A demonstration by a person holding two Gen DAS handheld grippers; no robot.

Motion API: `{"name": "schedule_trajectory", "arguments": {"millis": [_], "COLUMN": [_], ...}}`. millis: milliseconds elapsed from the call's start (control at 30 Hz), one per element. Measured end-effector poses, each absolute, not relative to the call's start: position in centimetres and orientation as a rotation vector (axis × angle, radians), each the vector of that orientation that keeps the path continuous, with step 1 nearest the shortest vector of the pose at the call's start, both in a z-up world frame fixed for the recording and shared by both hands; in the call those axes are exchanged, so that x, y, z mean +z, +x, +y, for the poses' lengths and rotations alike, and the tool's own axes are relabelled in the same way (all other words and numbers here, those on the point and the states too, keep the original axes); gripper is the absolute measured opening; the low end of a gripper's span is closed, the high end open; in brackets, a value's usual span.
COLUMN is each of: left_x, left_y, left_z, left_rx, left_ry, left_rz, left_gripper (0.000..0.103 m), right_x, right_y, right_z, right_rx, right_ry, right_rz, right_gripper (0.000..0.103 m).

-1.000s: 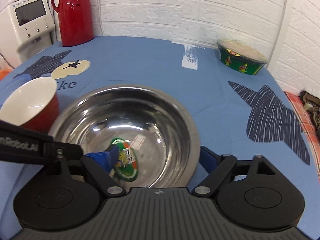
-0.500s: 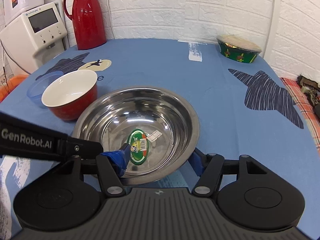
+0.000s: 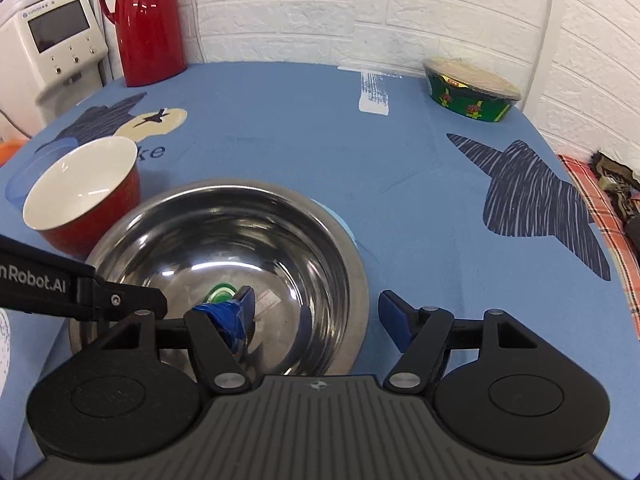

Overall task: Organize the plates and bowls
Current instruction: 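Lift the steel bowl and carry it toward the plate stack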

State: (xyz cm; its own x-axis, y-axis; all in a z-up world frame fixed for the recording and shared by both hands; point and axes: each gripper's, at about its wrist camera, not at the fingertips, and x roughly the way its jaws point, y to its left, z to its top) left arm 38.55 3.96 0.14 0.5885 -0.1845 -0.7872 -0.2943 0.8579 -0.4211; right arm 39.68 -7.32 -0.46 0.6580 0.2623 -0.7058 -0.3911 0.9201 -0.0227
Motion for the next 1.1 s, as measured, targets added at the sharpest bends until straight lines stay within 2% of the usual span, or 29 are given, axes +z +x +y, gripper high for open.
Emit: {"name": "schedule_trajectory", "arguments": {"millis": [133,200,467,733,1100], "left_x": [0.2,0.3,2.4,4.3,1.8], "left_y": [38.6,38.2,32.9,23.6,15.8], "left_z": [3.4,3.4,2.5,1.7,0.6], "left_rx": [0.045,0.031,-0.047,-0.097,-0.13], "left_ry": [-0.507,-0.489,-0.409,-0.336,-0.274], "left_rz": [0.968,0.969,0.951,0.923,0.924], "left_gripper": [0.005,0.003,0.003,0.003,0.004], "right_x": [-0.7,-0.5,1.8,3.4,0.7], "right_y": [38.8,38.0,31.8,22.2,14.5], "right_z": [-7.0,-7.2,-8.0,-7.7,-8.2], "right_rx": [0.444,0.471,0.462,0.447,0.393], "right_ry": [-0.159,-0.13,-0.12,-0.15,-0.09], "right_rz": [0.747,0.753,0.699,0.624,0.66], "right_gripper": [0.048,0.038,0.039,0.042,0.043]}}
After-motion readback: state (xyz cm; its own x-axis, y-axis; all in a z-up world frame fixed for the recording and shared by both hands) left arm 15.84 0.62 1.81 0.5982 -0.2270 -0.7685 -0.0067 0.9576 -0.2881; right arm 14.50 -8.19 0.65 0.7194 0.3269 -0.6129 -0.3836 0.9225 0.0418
